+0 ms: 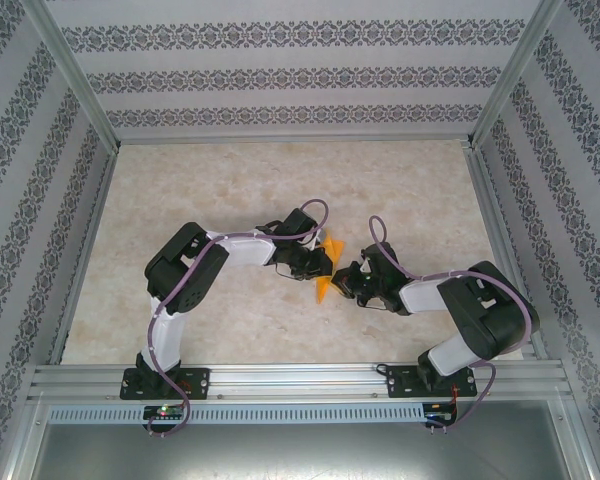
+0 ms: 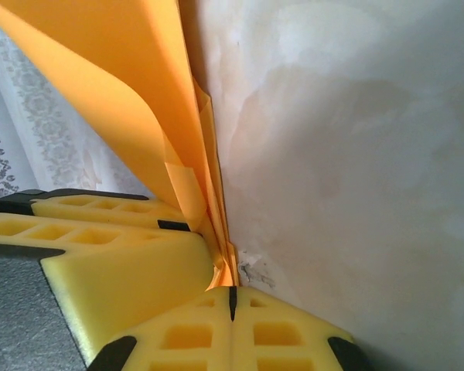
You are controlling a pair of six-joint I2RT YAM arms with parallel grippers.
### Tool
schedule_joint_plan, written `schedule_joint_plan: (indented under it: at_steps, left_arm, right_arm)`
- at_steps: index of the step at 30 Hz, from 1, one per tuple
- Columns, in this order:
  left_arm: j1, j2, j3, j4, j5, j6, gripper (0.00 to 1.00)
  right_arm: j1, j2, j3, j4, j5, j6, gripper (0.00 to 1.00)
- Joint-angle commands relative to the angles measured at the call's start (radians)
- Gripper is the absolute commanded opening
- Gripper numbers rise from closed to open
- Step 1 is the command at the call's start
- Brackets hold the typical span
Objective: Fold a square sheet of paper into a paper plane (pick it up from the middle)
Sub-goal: Fold the wing for the fifth time at the center of the table.
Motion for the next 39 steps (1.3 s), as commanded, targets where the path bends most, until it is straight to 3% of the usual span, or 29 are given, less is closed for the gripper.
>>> schedule_joint_plan:
  at_steps: [1, 9, 15, 24, 32, 39]
  left_arm:
    - [0.005, 0.058, -0.032, 0.06, -0.023, -0.012, 0.22]
    - [0.008, 0.032, -0.046, 0.114, 0.019, 0.009, 0.35]
    - [0.008, 0.017, -0.07, 0.175, 0.05, 0.012, 0.36]
    - [0.008, -0.015, -0.082, 0.168, 0.063, 0.049, 0.24]
    - [0.01, -0.015, -0.06, 0.108, 0.058, 0.102, 0.1]
    - [0.015, -0.013, -0.054, 0.072, 0.032, 0.12, 0.08]
  right_arm:
    - [-0.005, -0.036, 0.0, 0.017, -0.015, -0.017, 0.0]
    - [-0.078, -0.094, 0.021, -0.071, -0.041, -0.068, 0.0]
    - [-0.166, -0.134, 0.072, -0.178, -0.08, -0.132, 0.0]
    - [-0.262, -0.073, 0.179, -0.265, -0.161, -0.229, 0.02]
    - [-0.217, 0.027, 0.267, -0.26, -0.222, -0.242, 0.02]
    - [-0.169, 0.099, 0.28, -0.248, -0.221, -0.242, 0.02]
